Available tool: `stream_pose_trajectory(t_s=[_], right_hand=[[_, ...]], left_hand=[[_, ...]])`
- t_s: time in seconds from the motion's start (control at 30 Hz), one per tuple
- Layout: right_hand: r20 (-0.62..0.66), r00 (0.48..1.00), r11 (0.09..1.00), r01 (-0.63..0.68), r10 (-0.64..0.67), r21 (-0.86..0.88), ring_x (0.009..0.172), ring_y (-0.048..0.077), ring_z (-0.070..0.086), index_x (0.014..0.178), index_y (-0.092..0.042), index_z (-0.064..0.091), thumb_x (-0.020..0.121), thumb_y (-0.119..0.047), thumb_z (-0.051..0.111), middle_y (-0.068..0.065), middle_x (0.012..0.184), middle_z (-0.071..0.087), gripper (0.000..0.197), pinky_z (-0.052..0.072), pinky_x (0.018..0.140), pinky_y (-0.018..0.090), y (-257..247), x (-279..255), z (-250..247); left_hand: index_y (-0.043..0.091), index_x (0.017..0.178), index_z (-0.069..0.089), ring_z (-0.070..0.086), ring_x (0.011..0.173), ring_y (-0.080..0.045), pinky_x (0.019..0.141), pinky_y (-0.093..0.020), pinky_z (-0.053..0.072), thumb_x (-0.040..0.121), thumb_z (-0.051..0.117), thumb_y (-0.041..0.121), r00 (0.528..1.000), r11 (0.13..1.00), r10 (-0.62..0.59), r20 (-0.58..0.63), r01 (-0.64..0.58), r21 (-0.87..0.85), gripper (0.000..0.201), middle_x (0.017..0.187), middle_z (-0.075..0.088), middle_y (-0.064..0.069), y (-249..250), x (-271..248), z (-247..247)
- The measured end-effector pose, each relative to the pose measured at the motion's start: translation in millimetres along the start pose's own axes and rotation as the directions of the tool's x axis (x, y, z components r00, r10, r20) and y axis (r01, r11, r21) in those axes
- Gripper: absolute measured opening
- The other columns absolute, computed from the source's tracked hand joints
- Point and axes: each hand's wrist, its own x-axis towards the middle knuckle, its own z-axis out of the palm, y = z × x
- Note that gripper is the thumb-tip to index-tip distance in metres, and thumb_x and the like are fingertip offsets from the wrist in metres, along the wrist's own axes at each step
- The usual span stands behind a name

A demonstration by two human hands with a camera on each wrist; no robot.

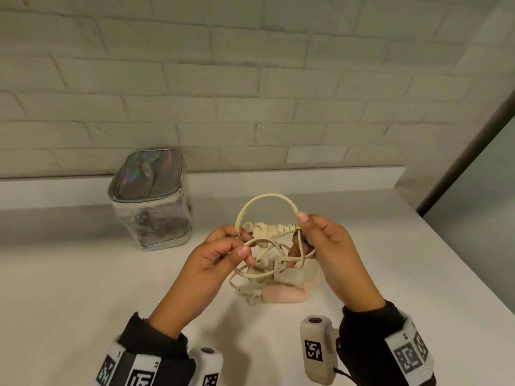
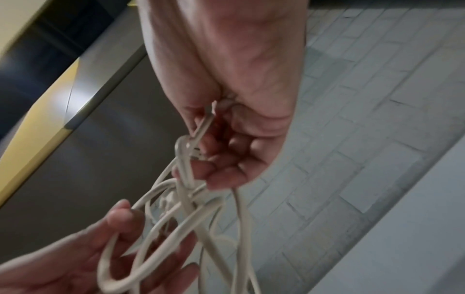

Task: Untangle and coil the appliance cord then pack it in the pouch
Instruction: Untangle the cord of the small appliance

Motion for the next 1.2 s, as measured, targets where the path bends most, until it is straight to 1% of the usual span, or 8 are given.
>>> stream_pose_trajectory(t_s=[0.17,0.27,0.33,0.5,0.73,0.87,0.97,1.2], right_hand=[[-0.079,0.993,0.941,0.104,-0.083,0.32,0.066,0.015,0.052,0.066,-0.019,0.056,0.082,-0.045,0.052,-0.005,0.057,0.051,0.031,0.045,0.075,0.027,10,10,-11],[-0.051,0.995,0.827,0.104,-0.09,0.552,0.069,0.009,0.051,0.086,-0.021,0.062,0.074,-0.042,0.065,-0.007,0.067,0.056,0.024,0.046,0.071,0.022,16,11,-18],[-0.056,0.994,0.836,0.111,-0.097,0.538,0.071,0.008,0.054,0.091,-0.022,0.06,0.072,-0.035,0.069,-0.006,0.076,0.064,0.025,0.048,0.067,0.02,19,10,-18],[-0.068,0.994,0.889,0.107,-0.086,0.445,0.08,0.017,0.067,0.085,-0.014,0.063,0.061,-0.03,0.079,0.003,0.093,0.071,0.033,0.054,0.073,0.024,23,8,-15],[-0.075,0.996,0.861,-0.007,0.053,0.508,0.1,0.028,0.067,0.088,-0.014,0.056,0.069,-0.031,0.069,0.005,0.091,0.073,0.029,0.051,0.094,0.037,25,7,-11],[-0.081,0.984,0.716,-0.057,0.157,0.695,0.084,0.025,0.071,0.085,-0.014,0.05,0.09,-0.014,0.045,0.006,0.079,0.065,0.007,0.059,0.078,0.032,26,15,-7],[-0.065,0.971,0.736,-0.13,0.229,0.664,0.07,0.019,0.071,0.084,-0.014,0.05,0.094,-0.012,0.043,0.006,0.076,0.062,0.012,0.058,0.064,0.027,25,20,1],[0.121,0.943,0.793,-0.328,0.311,0.514,0.066,0.016,0.066,0.094,-0.006,0.052,0.091,-0.022,0.047,0.006,0.072,0.071,0.016,0.052,0.061,0.027,28,19,16]], left_hand=[[0.025,0.059,0.065,0.059,0.088,-0.004,0.079,-0.014,0.037,0.088,0.055,0.024,0.97,0.988,-0.14,-0.199,0.149,0.032,0.031,0.085,0.067,0.003,-15,0,-12],[0.021,0.059,0.067,0.062,0.093,-0.007,0.085,-0.021,0.038,0.086,0.057,0.03,0.931,0.979,-0.202,-0.303,0.197,-0.047,0.03,0.078,0.072,0.012,-21,-3,-17],[0.021,0.059,0.068,0.066,0.09,-0.013,0.089,-0.027,0.046,0.086,0.056,0.028,0.933,0.978,-0.196,-0.3,0.166,-0.125,0.03,0.076,0.073,0.008,-19,-3,-15],[0.023,0.06,0.065,0.066,0.082,-0.016,0.067,-0.025,0.056,0.084,0.049,0.03,0.952,0.969,-0.174,-0.252,0.12,-0.216,0.031,0.079,0.071,0.002,-7,3,-3],[0.021,0.062,0.058,0.065,0.086,-0.02,0.088,-0.046,0.052,0.088,0.048,0.037,0.987,0.968,-0.102,-0.121,0.07,-0.242,0.032,0.09,0.071,-0.002,-1,7,5],[0.016,0.069,0.059,0.066,0.094,-0.023,0.085,-0.051,0.054,0.088,0.041,0.035,0.997,0.963,-0.07,-0.042,0.057,-0.264,0.032,0.09,0.071,-0.005,1,4,4],[0.019,0.069,0.063,0.066,0.097,-0.021,0.077,-0.048,0.058,0.09,0.043,0.037,0.996,0.952,-0.076,-0.045,0.059,-0.299,0.035,0.091,0.071,-0.002,7,2,8],[0.022,0.084,0.07,0.063,0.105,-0.019,0.067,-0.033,0.056,0.081,0.042,0.044,0.986,0.956,-0.131,-0.106,0.097,-0.278,0.035,0.101,0.071,-0.001,6,8,11]])
